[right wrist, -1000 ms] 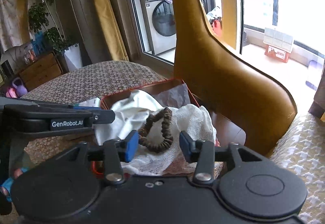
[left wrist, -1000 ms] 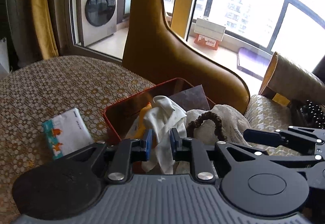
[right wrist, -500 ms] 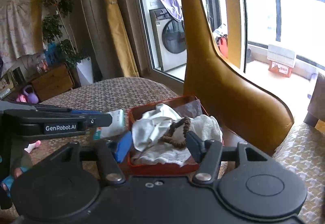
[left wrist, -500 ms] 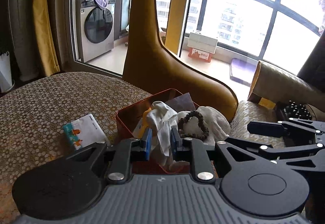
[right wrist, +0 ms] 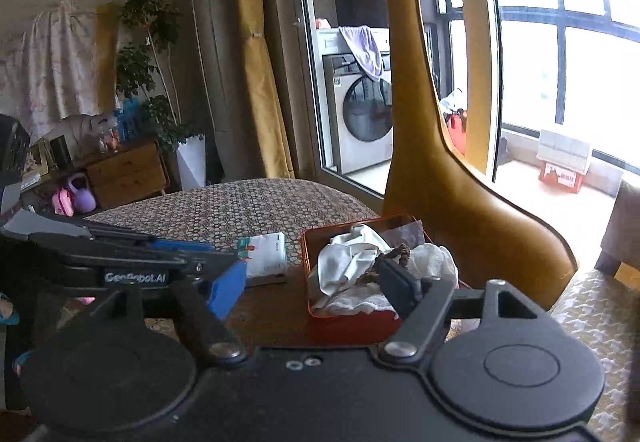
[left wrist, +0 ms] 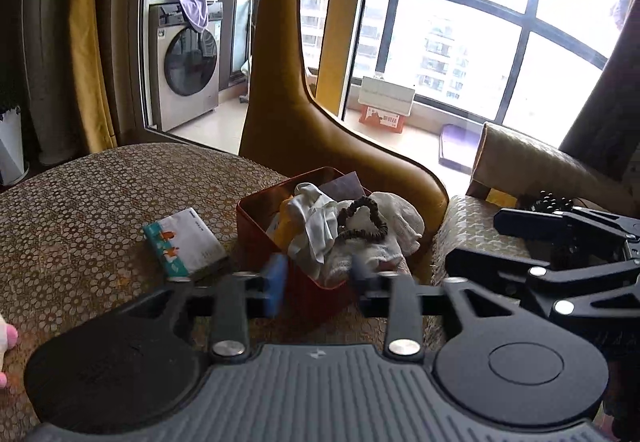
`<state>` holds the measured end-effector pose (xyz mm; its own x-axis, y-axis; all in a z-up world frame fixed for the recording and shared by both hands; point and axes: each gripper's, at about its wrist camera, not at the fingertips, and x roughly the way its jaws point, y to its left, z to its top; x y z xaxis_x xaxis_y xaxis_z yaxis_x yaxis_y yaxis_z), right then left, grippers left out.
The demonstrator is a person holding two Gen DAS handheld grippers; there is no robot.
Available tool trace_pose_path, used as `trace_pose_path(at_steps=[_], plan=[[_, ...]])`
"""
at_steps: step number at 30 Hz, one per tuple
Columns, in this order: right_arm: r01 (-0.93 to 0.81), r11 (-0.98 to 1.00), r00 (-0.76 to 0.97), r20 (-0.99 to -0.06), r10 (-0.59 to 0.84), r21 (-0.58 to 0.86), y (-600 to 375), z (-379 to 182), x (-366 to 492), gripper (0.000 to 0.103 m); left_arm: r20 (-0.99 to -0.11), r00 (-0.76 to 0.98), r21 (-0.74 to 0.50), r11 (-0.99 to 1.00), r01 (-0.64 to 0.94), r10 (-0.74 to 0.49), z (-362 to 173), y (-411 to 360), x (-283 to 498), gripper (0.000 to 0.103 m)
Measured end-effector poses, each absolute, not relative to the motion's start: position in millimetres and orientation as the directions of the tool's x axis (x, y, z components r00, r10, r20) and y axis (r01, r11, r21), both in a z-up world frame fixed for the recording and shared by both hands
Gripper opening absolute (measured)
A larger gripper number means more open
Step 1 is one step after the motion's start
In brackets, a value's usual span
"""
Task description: Organize soft objects
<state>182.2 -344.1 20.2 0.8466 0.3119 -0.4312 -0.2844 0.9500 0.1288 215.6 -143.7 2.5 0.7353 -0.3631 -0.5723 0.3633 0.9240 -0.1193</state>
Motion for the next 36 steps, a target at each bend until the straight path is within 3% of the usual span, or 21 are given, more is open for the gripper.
trace_pose_path(at_steps=[1,6,10,19,23,27,36], plan=[[-0.281,0.951,0.850,-0.425,0.310,0.131,-343,21,178,0.076,-0.562,0.745,-0.116,0.926,0.359,-0.360,3,-141,210,0.069],[-0.278,0.951,0.867,-0.391,0.309,0.134,-340,22,161,0.082,-0.534,0.770,-0.083,0.928,0.364,-0.350,7,-134,186,0.070],[-0.278,0.950,0.876,-0.369,0.312,0.144,-338,21,148,0.085,-0.507,0.791,-0.080,0.932,0.352,-0.342,12,-126,169,0.082],[-0.291,0.948,0.891,-0.323,0.318,0.130,-334,25,126,0.102,-0.479,0.816,-0.057,0.939,0.338,-0.323,15,-117,142,0.088],[-0.296,0.946,0.893,-0.314,0.322,0.128,-333,23,119,0.103,-0.472,0.823,-0.057,0.942,0.331,-0.317,15,-114,133,0.089],[-0.283,0.948,0.903,-0.292,0.314,0.143,-334,24,114,0.103,-0.468,0.824,-0.077,0.943,0.323,-0.320,15,-110,126,0.100],[-0.281,0.948,0.907,-0.280,0.313,0.149,-332,22,106,0.103,-0.452,0.836,-0.101,0.949,0.299,-0.311,15,-103,113,0.100]])
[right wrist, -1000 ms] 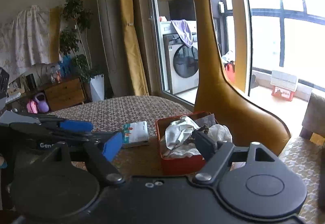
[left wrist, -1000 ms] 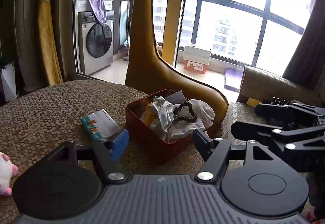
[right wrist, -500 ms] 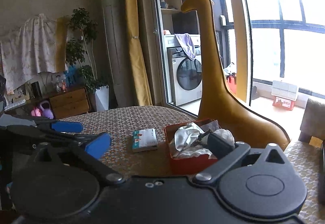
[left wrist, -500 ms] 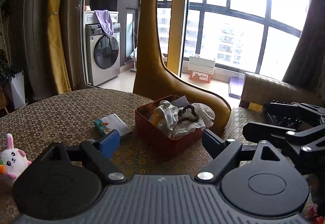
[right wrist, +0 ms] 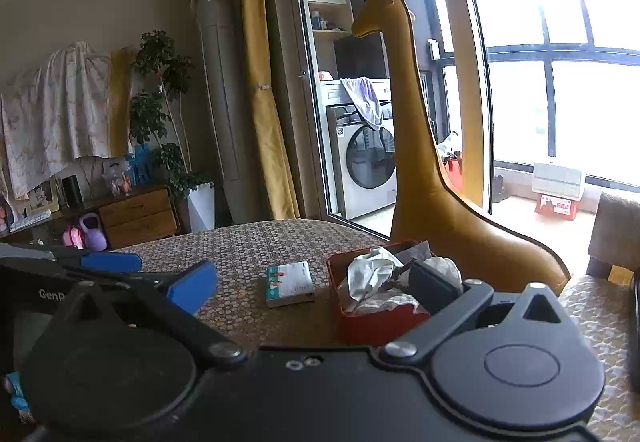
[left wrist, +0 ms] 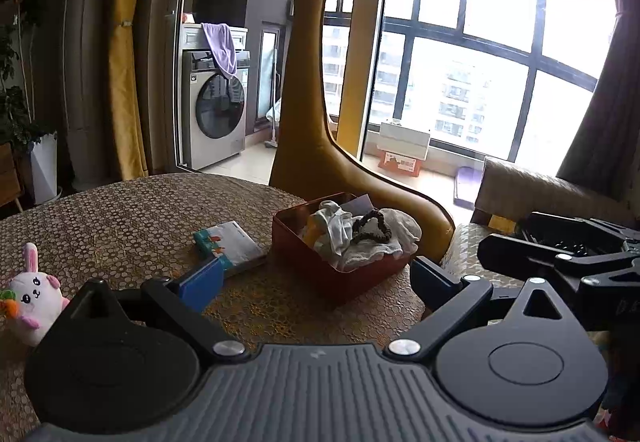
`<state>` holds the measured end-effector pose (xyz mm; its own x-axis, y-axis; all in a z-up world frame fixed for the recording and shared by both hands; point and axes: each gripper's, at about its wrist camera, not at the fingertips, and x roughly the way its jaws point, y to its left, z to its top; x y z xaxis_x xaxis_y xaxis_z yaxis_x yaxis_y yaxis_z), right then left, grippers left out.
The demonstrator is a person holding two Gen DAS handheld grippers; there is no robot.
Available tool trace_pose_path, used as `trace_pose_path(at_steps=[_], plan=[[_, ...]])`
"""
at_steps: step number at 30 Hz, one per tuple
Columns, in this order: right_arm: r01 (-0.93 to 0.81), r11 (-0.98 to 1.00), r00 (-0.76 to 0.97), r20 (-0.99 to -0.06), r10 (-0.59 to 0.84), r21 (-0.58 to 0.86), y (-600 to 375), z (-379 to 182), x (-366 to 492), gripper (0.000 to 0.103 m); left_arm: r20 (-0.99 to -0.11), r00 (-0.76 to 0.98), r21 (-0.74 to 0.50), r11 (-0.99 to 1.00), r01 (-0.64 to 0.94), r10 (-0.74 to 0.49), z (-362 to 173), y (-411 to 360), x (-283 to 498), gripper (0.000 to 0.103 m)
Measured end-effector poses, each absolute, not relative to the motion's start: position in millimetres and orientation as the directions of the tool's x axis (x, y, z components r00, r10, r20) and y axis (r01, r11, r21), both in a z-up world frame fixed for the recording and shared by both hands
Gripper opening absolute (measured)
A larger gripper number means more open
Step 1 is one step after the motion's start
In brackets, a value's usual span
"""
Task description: Organize soft objects
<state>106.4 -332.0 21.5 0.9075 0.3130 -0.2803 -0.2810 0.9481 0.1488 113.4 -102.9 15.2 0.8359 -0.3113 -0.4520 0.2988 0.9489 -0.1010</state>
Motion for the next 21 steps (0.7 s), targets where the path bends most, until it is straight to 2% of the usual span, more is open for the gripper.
trace_pose_path(at_steps=[21], plan=[[-0.261,0.954,0.908,-0.297,0.295,0.150,-329,20,101,0.103,-0.415,0.859,-0.071,0.952,0.297,-0.299,16,-102,96,0.100]])
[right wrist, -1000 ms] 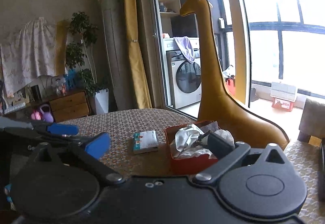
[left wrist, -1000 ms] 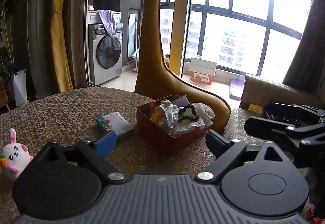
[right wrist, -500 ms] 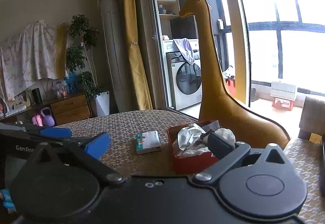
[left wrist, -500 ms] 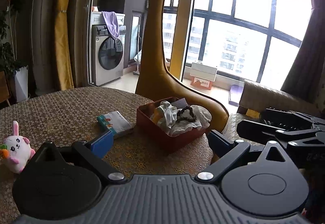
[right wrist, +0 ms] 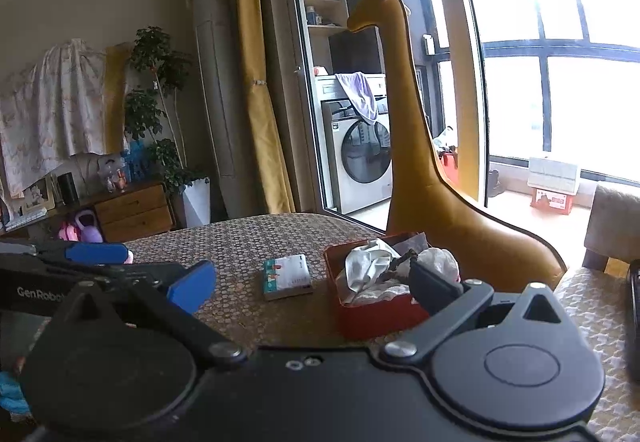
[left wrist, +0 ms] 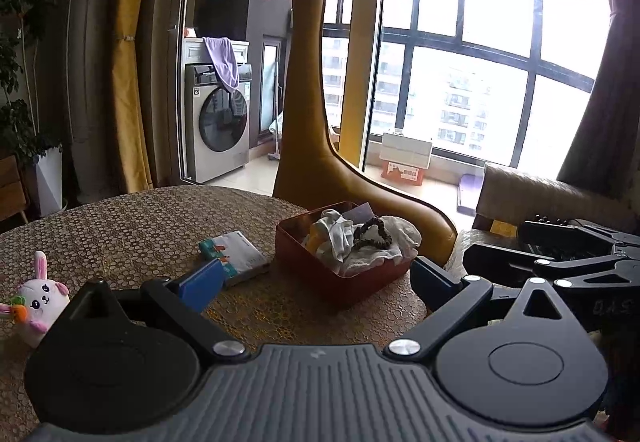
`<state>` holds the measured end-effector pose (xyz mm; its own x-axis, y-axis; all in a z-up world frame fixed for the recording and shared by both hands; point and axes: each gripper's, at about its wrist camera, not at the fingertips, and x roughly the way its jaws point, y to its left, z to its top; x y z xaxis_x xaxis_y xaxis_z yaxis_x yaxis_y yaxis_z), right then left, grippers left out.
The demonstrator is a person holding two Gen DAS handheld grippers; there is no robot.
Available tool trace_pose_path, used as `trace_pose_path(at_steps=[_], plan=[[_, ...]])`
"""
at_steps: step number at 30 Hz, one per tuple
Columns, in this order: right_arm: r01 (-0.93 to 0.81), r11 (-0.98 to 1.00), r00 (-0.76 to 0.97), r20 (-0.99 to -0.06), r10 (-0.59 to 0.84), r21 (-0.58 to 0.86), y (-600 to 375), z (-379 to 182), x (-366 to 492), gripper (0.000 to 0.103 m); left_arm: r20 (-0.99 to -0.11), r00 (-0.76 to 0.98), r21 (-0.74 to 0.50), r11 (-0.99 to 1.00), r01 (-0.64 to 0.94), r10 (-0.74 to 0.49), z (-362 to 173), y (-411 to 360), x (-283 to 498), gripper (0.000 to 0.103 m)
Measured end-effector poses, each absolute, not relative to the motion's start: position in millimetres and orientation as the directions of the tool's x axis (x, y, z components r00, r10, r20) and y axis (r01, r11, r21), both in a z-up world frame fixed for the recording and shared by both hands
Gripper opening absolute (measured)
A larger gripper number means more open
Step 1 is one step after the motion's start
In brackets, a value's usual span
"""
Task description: Organize soft objects
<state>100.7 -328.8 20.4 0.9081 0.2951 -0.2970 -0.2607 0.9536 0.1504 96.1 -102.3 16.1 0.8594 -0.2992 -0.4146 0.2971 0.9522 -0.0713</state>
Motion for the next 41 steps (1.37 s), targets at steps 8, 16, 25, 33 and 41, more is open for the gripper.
trace_pose_path(at_steps=[8,16,25,33,41], plan=[[-0.244,0.958,0.913,-0.296,0.279,0.149,-331,22,100,0.103,-0.402,0.868,-0.056,0.954,0.295,-0.292,16,-103,92,0.100],[-0.228,0.961,0.914,-0.308,0.266,0.155,-332,19,100,0.103,-0.390,0.872,-0.055,0.953,0.298,-0.295,16,-101,91,0.101],[-0.225,0.963,0.913,-0.314,0.260,0.146,-329,18,101,0.103,-0.373,0.882,-0.042,0.955,0.294,-0.288,16,-99,86,0.101],[-0.231,0.962,0.909,-0.319,0.267,0.146,-325,18,102,0.103,-0.384,0.875,-0.069,0.954,0.292,-0.295,16,-93,90,0.101],[-0.234,0.961,0.906,-0.324,0.271,0.148,-323,17,104,0.103,-0.392,0.873,-0.074,0.956,0.283,-0.289,15,-90,91,0.101]])
